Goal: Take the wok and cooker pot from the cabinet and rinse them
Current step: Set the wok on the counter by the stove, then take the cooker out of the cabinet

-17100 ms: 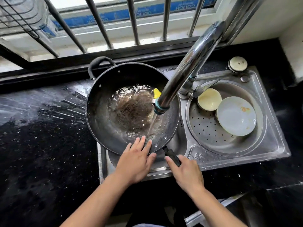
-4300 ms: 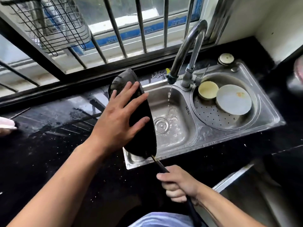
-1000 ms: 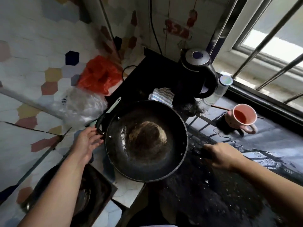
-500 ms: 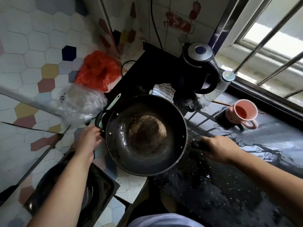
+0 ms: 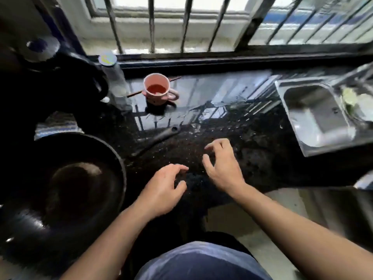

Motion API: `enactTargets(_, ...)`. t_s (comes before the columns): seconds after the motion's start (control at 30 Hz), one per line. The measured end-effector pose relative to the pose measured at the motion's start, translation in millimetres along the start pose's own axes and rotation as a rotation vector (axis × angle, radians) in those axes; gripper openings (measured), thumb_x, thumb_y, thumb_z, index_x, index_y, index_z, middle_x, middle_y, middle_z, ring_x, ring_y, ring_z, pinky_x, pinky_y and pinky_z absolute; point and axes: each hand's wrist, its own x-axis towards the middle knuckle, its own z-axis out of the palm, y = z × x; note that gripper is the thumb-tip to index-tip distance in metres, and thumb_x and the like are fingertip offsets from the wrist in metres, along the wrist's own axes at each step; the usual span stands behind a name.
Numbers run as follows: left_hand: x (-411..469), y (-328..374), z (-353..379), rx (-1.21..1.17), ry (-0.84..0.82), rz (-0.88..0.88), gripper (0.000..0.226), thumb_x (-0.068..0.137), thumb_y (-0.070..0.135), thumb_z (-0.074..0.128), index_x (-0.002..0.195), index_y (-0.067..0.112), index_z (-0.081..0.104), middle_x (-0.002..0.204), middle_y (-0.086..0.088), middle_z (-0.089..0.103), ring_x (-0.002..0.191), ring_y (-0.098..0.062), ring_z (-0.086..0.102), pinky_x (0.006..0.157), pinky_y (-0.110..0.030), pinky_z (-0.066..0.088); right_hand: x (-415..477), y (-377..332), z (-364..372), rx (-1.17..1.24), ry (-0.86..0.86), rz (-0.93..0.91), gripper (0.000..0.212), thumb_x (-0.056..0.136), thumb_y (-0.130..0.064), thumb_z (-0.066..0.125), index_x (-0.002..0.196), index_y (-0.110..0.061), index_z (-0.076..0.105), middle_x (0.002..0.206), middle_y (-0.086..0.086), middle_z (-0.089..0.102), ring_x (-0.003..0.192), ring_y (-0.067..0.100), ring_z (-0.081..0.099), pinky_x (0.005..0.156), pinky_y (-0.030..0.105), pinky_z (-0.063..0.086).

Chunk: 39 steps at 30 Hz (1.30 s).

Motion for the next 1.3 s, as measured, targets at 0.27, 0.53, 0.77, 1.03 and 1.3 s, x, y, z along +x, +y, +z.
enactTargets(0.27,19,45,144,-0.023,-0.475,-0.282,0.020,0.096,0.016,0.060,0.100,0.029,0.075,0.097,0.003,0.081,0.090,-0.017,0.075,0.081,-0.033,0.058,-233,184,-28,0.201,-0.149,1.007,0.011,0.086,-0.021,0.061,0.076,-0.020,0.062,0.089,0.007,0.063,0.090,0.028,0.065,0.074,0.029,0.042)
enactTargets(0.53,48,86,333,0.264,-0.726,-0.382,0.012,0.096,0.009,0.063,0.097,0.011,0.075,0.071,0.001,0.077,0.065,-0.016,0.066,0.059,-0.027,0.046,-439,329,-51,0.582,-0.156,1.507,0.031,0.092,-0.021,0.052,0.063,-0.013,0.049,0.089,0.015,0.070,0.087,0.032,0.066,0.069,0.034,0.050)
enactTargets(0.77,96,195,492,0.706,-0.782,-0.220,0.020,0.098,0.022,0.061,0.093,0.010,0.076,0.089,-0.010,0.078,0.089,-0.035,0.075,0.071,-0.035,0.056,-544,438,-104,0.949,0.067,1.729,0.020,0.089,-0.014,0.052,0.070,-0.014,0.059,0.066,0.007,0.060,0.054,0.022,0.054,0.051,0.024,0.039)
enactTargets(1.03,163,323,595,0.668,-0.802,-0.054,0.020,0.096,0.022,0.062,0.095,0.011,0.078,0.099,-0.013,0.080,0.096,-0.034,0.072,0.084,-0.042,0.056,-509,540,-168,1.041,0.195,1.703,0.024,0.090,-0.009,0.050,0.069,-0.012,0.061,0.060,0.006,0.058,0.044,0.017,0.049,0.043,0.021,0.036)
enactTargets(1.3,274,405,685,0.397,-0.812,-0.211,0.026,0.071,0.034,0.062,0.077,0.013,0.076,0.089,-0.023,0.079,0.080,-0.030,0.071,0.070,-0.044,0.053,-444,654,-246,0.955,0.195,1.706,0.024,0.089,-0.011,0.053,0.066,-0.017,0.058,0.063,0.003,0.061,0.042,0.013,0.053,0.039,0.017,0.039)
